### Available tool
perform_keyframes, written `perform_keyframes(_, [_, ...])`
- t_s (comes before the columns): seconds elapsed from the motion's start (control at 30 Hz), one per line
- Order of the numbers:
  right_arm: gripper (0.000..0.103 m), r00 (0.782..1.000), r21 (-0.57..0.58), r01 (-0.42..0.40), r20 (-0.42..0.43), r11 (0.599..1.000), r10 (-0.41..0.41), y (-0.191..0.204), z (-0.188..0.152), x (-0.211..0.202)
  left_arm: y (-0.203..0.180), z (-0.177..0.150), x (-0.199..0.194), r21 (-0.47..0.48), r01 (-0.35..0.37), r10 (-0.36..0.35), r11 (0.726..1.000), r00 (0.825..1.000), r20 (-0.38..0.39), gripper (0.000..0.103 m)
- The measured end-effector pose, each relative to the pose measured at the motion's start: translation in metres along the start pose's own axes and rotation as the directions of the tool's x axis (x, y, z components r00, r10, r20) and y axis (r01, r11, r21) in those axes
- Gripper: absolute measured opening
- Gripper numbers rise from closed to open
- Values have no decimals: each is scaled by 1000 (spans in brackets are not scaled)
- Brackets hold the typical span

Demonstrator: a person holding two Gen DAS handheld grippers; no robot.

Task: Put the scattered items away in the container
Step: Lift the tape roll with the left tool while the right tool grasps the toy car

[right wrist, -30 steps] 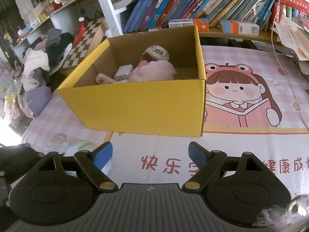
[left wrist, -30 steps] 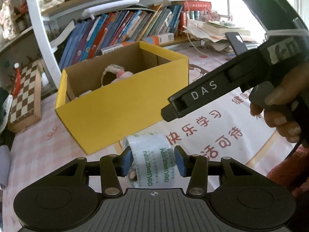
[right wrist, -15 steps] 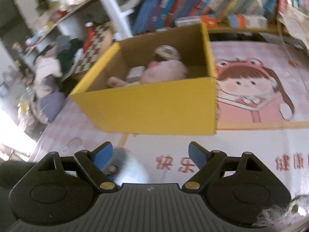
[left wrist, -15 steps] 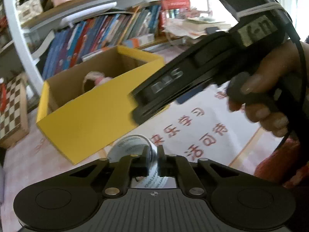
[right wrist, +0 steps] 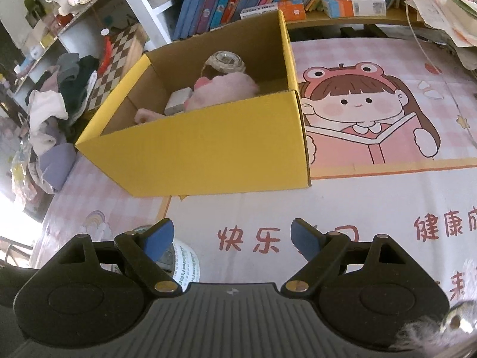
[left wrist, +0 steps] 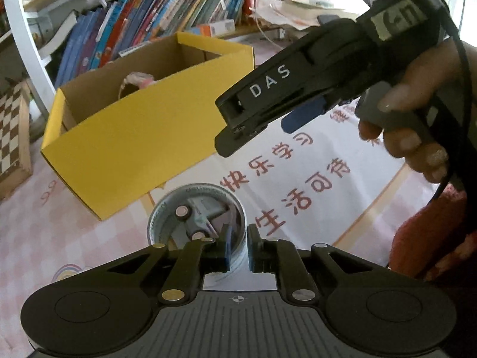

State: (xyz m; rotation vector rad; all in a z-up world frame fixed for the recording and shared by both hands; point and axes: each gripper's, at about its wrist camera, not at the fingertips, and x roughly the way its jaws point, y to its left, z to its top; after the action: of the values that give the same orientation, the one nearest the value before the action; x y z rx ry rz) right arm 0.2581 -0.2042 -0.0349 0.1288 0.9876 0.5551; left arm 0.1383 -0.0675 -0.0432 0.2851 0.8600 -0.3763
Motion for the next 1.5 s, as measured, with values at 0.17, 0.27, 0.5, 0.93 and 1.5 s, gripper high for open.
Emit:
perform_keyframes(0.17, [85, 1000, 4, 5, -12, 1000, -5, -2, -1, 1, -6, 1, 3, 39, -9, 9, 999, 1000, -7, 14])
perform_keyframes(0.27, [85, 1000, 2, 7, -9, 1000, -7, -2, -2, 0, -4, 3, -2, 31, -22, 21, 999, 1000, 24, 7])
perform_keyframes(0.5, [85, 1000, 20, 14, -5, 1000, -14, -8, -3, -2, -3, 10, -25, 18, -36, 33, 999, 990, 139, 4])
perform_keyframes(0.93, [85, 999, -85, -48, -27, 995, 46, 18, -3, 3, 47, -1, -49, -244, -257, 295, 935, 946, 134, 4])
perform_keyframes(1.5, [74, 974, -470, -150, -222, 870, 48, 92, -26, 54, 67, -35, -52, -346, -278, 306, 896, 951, 28, 5])
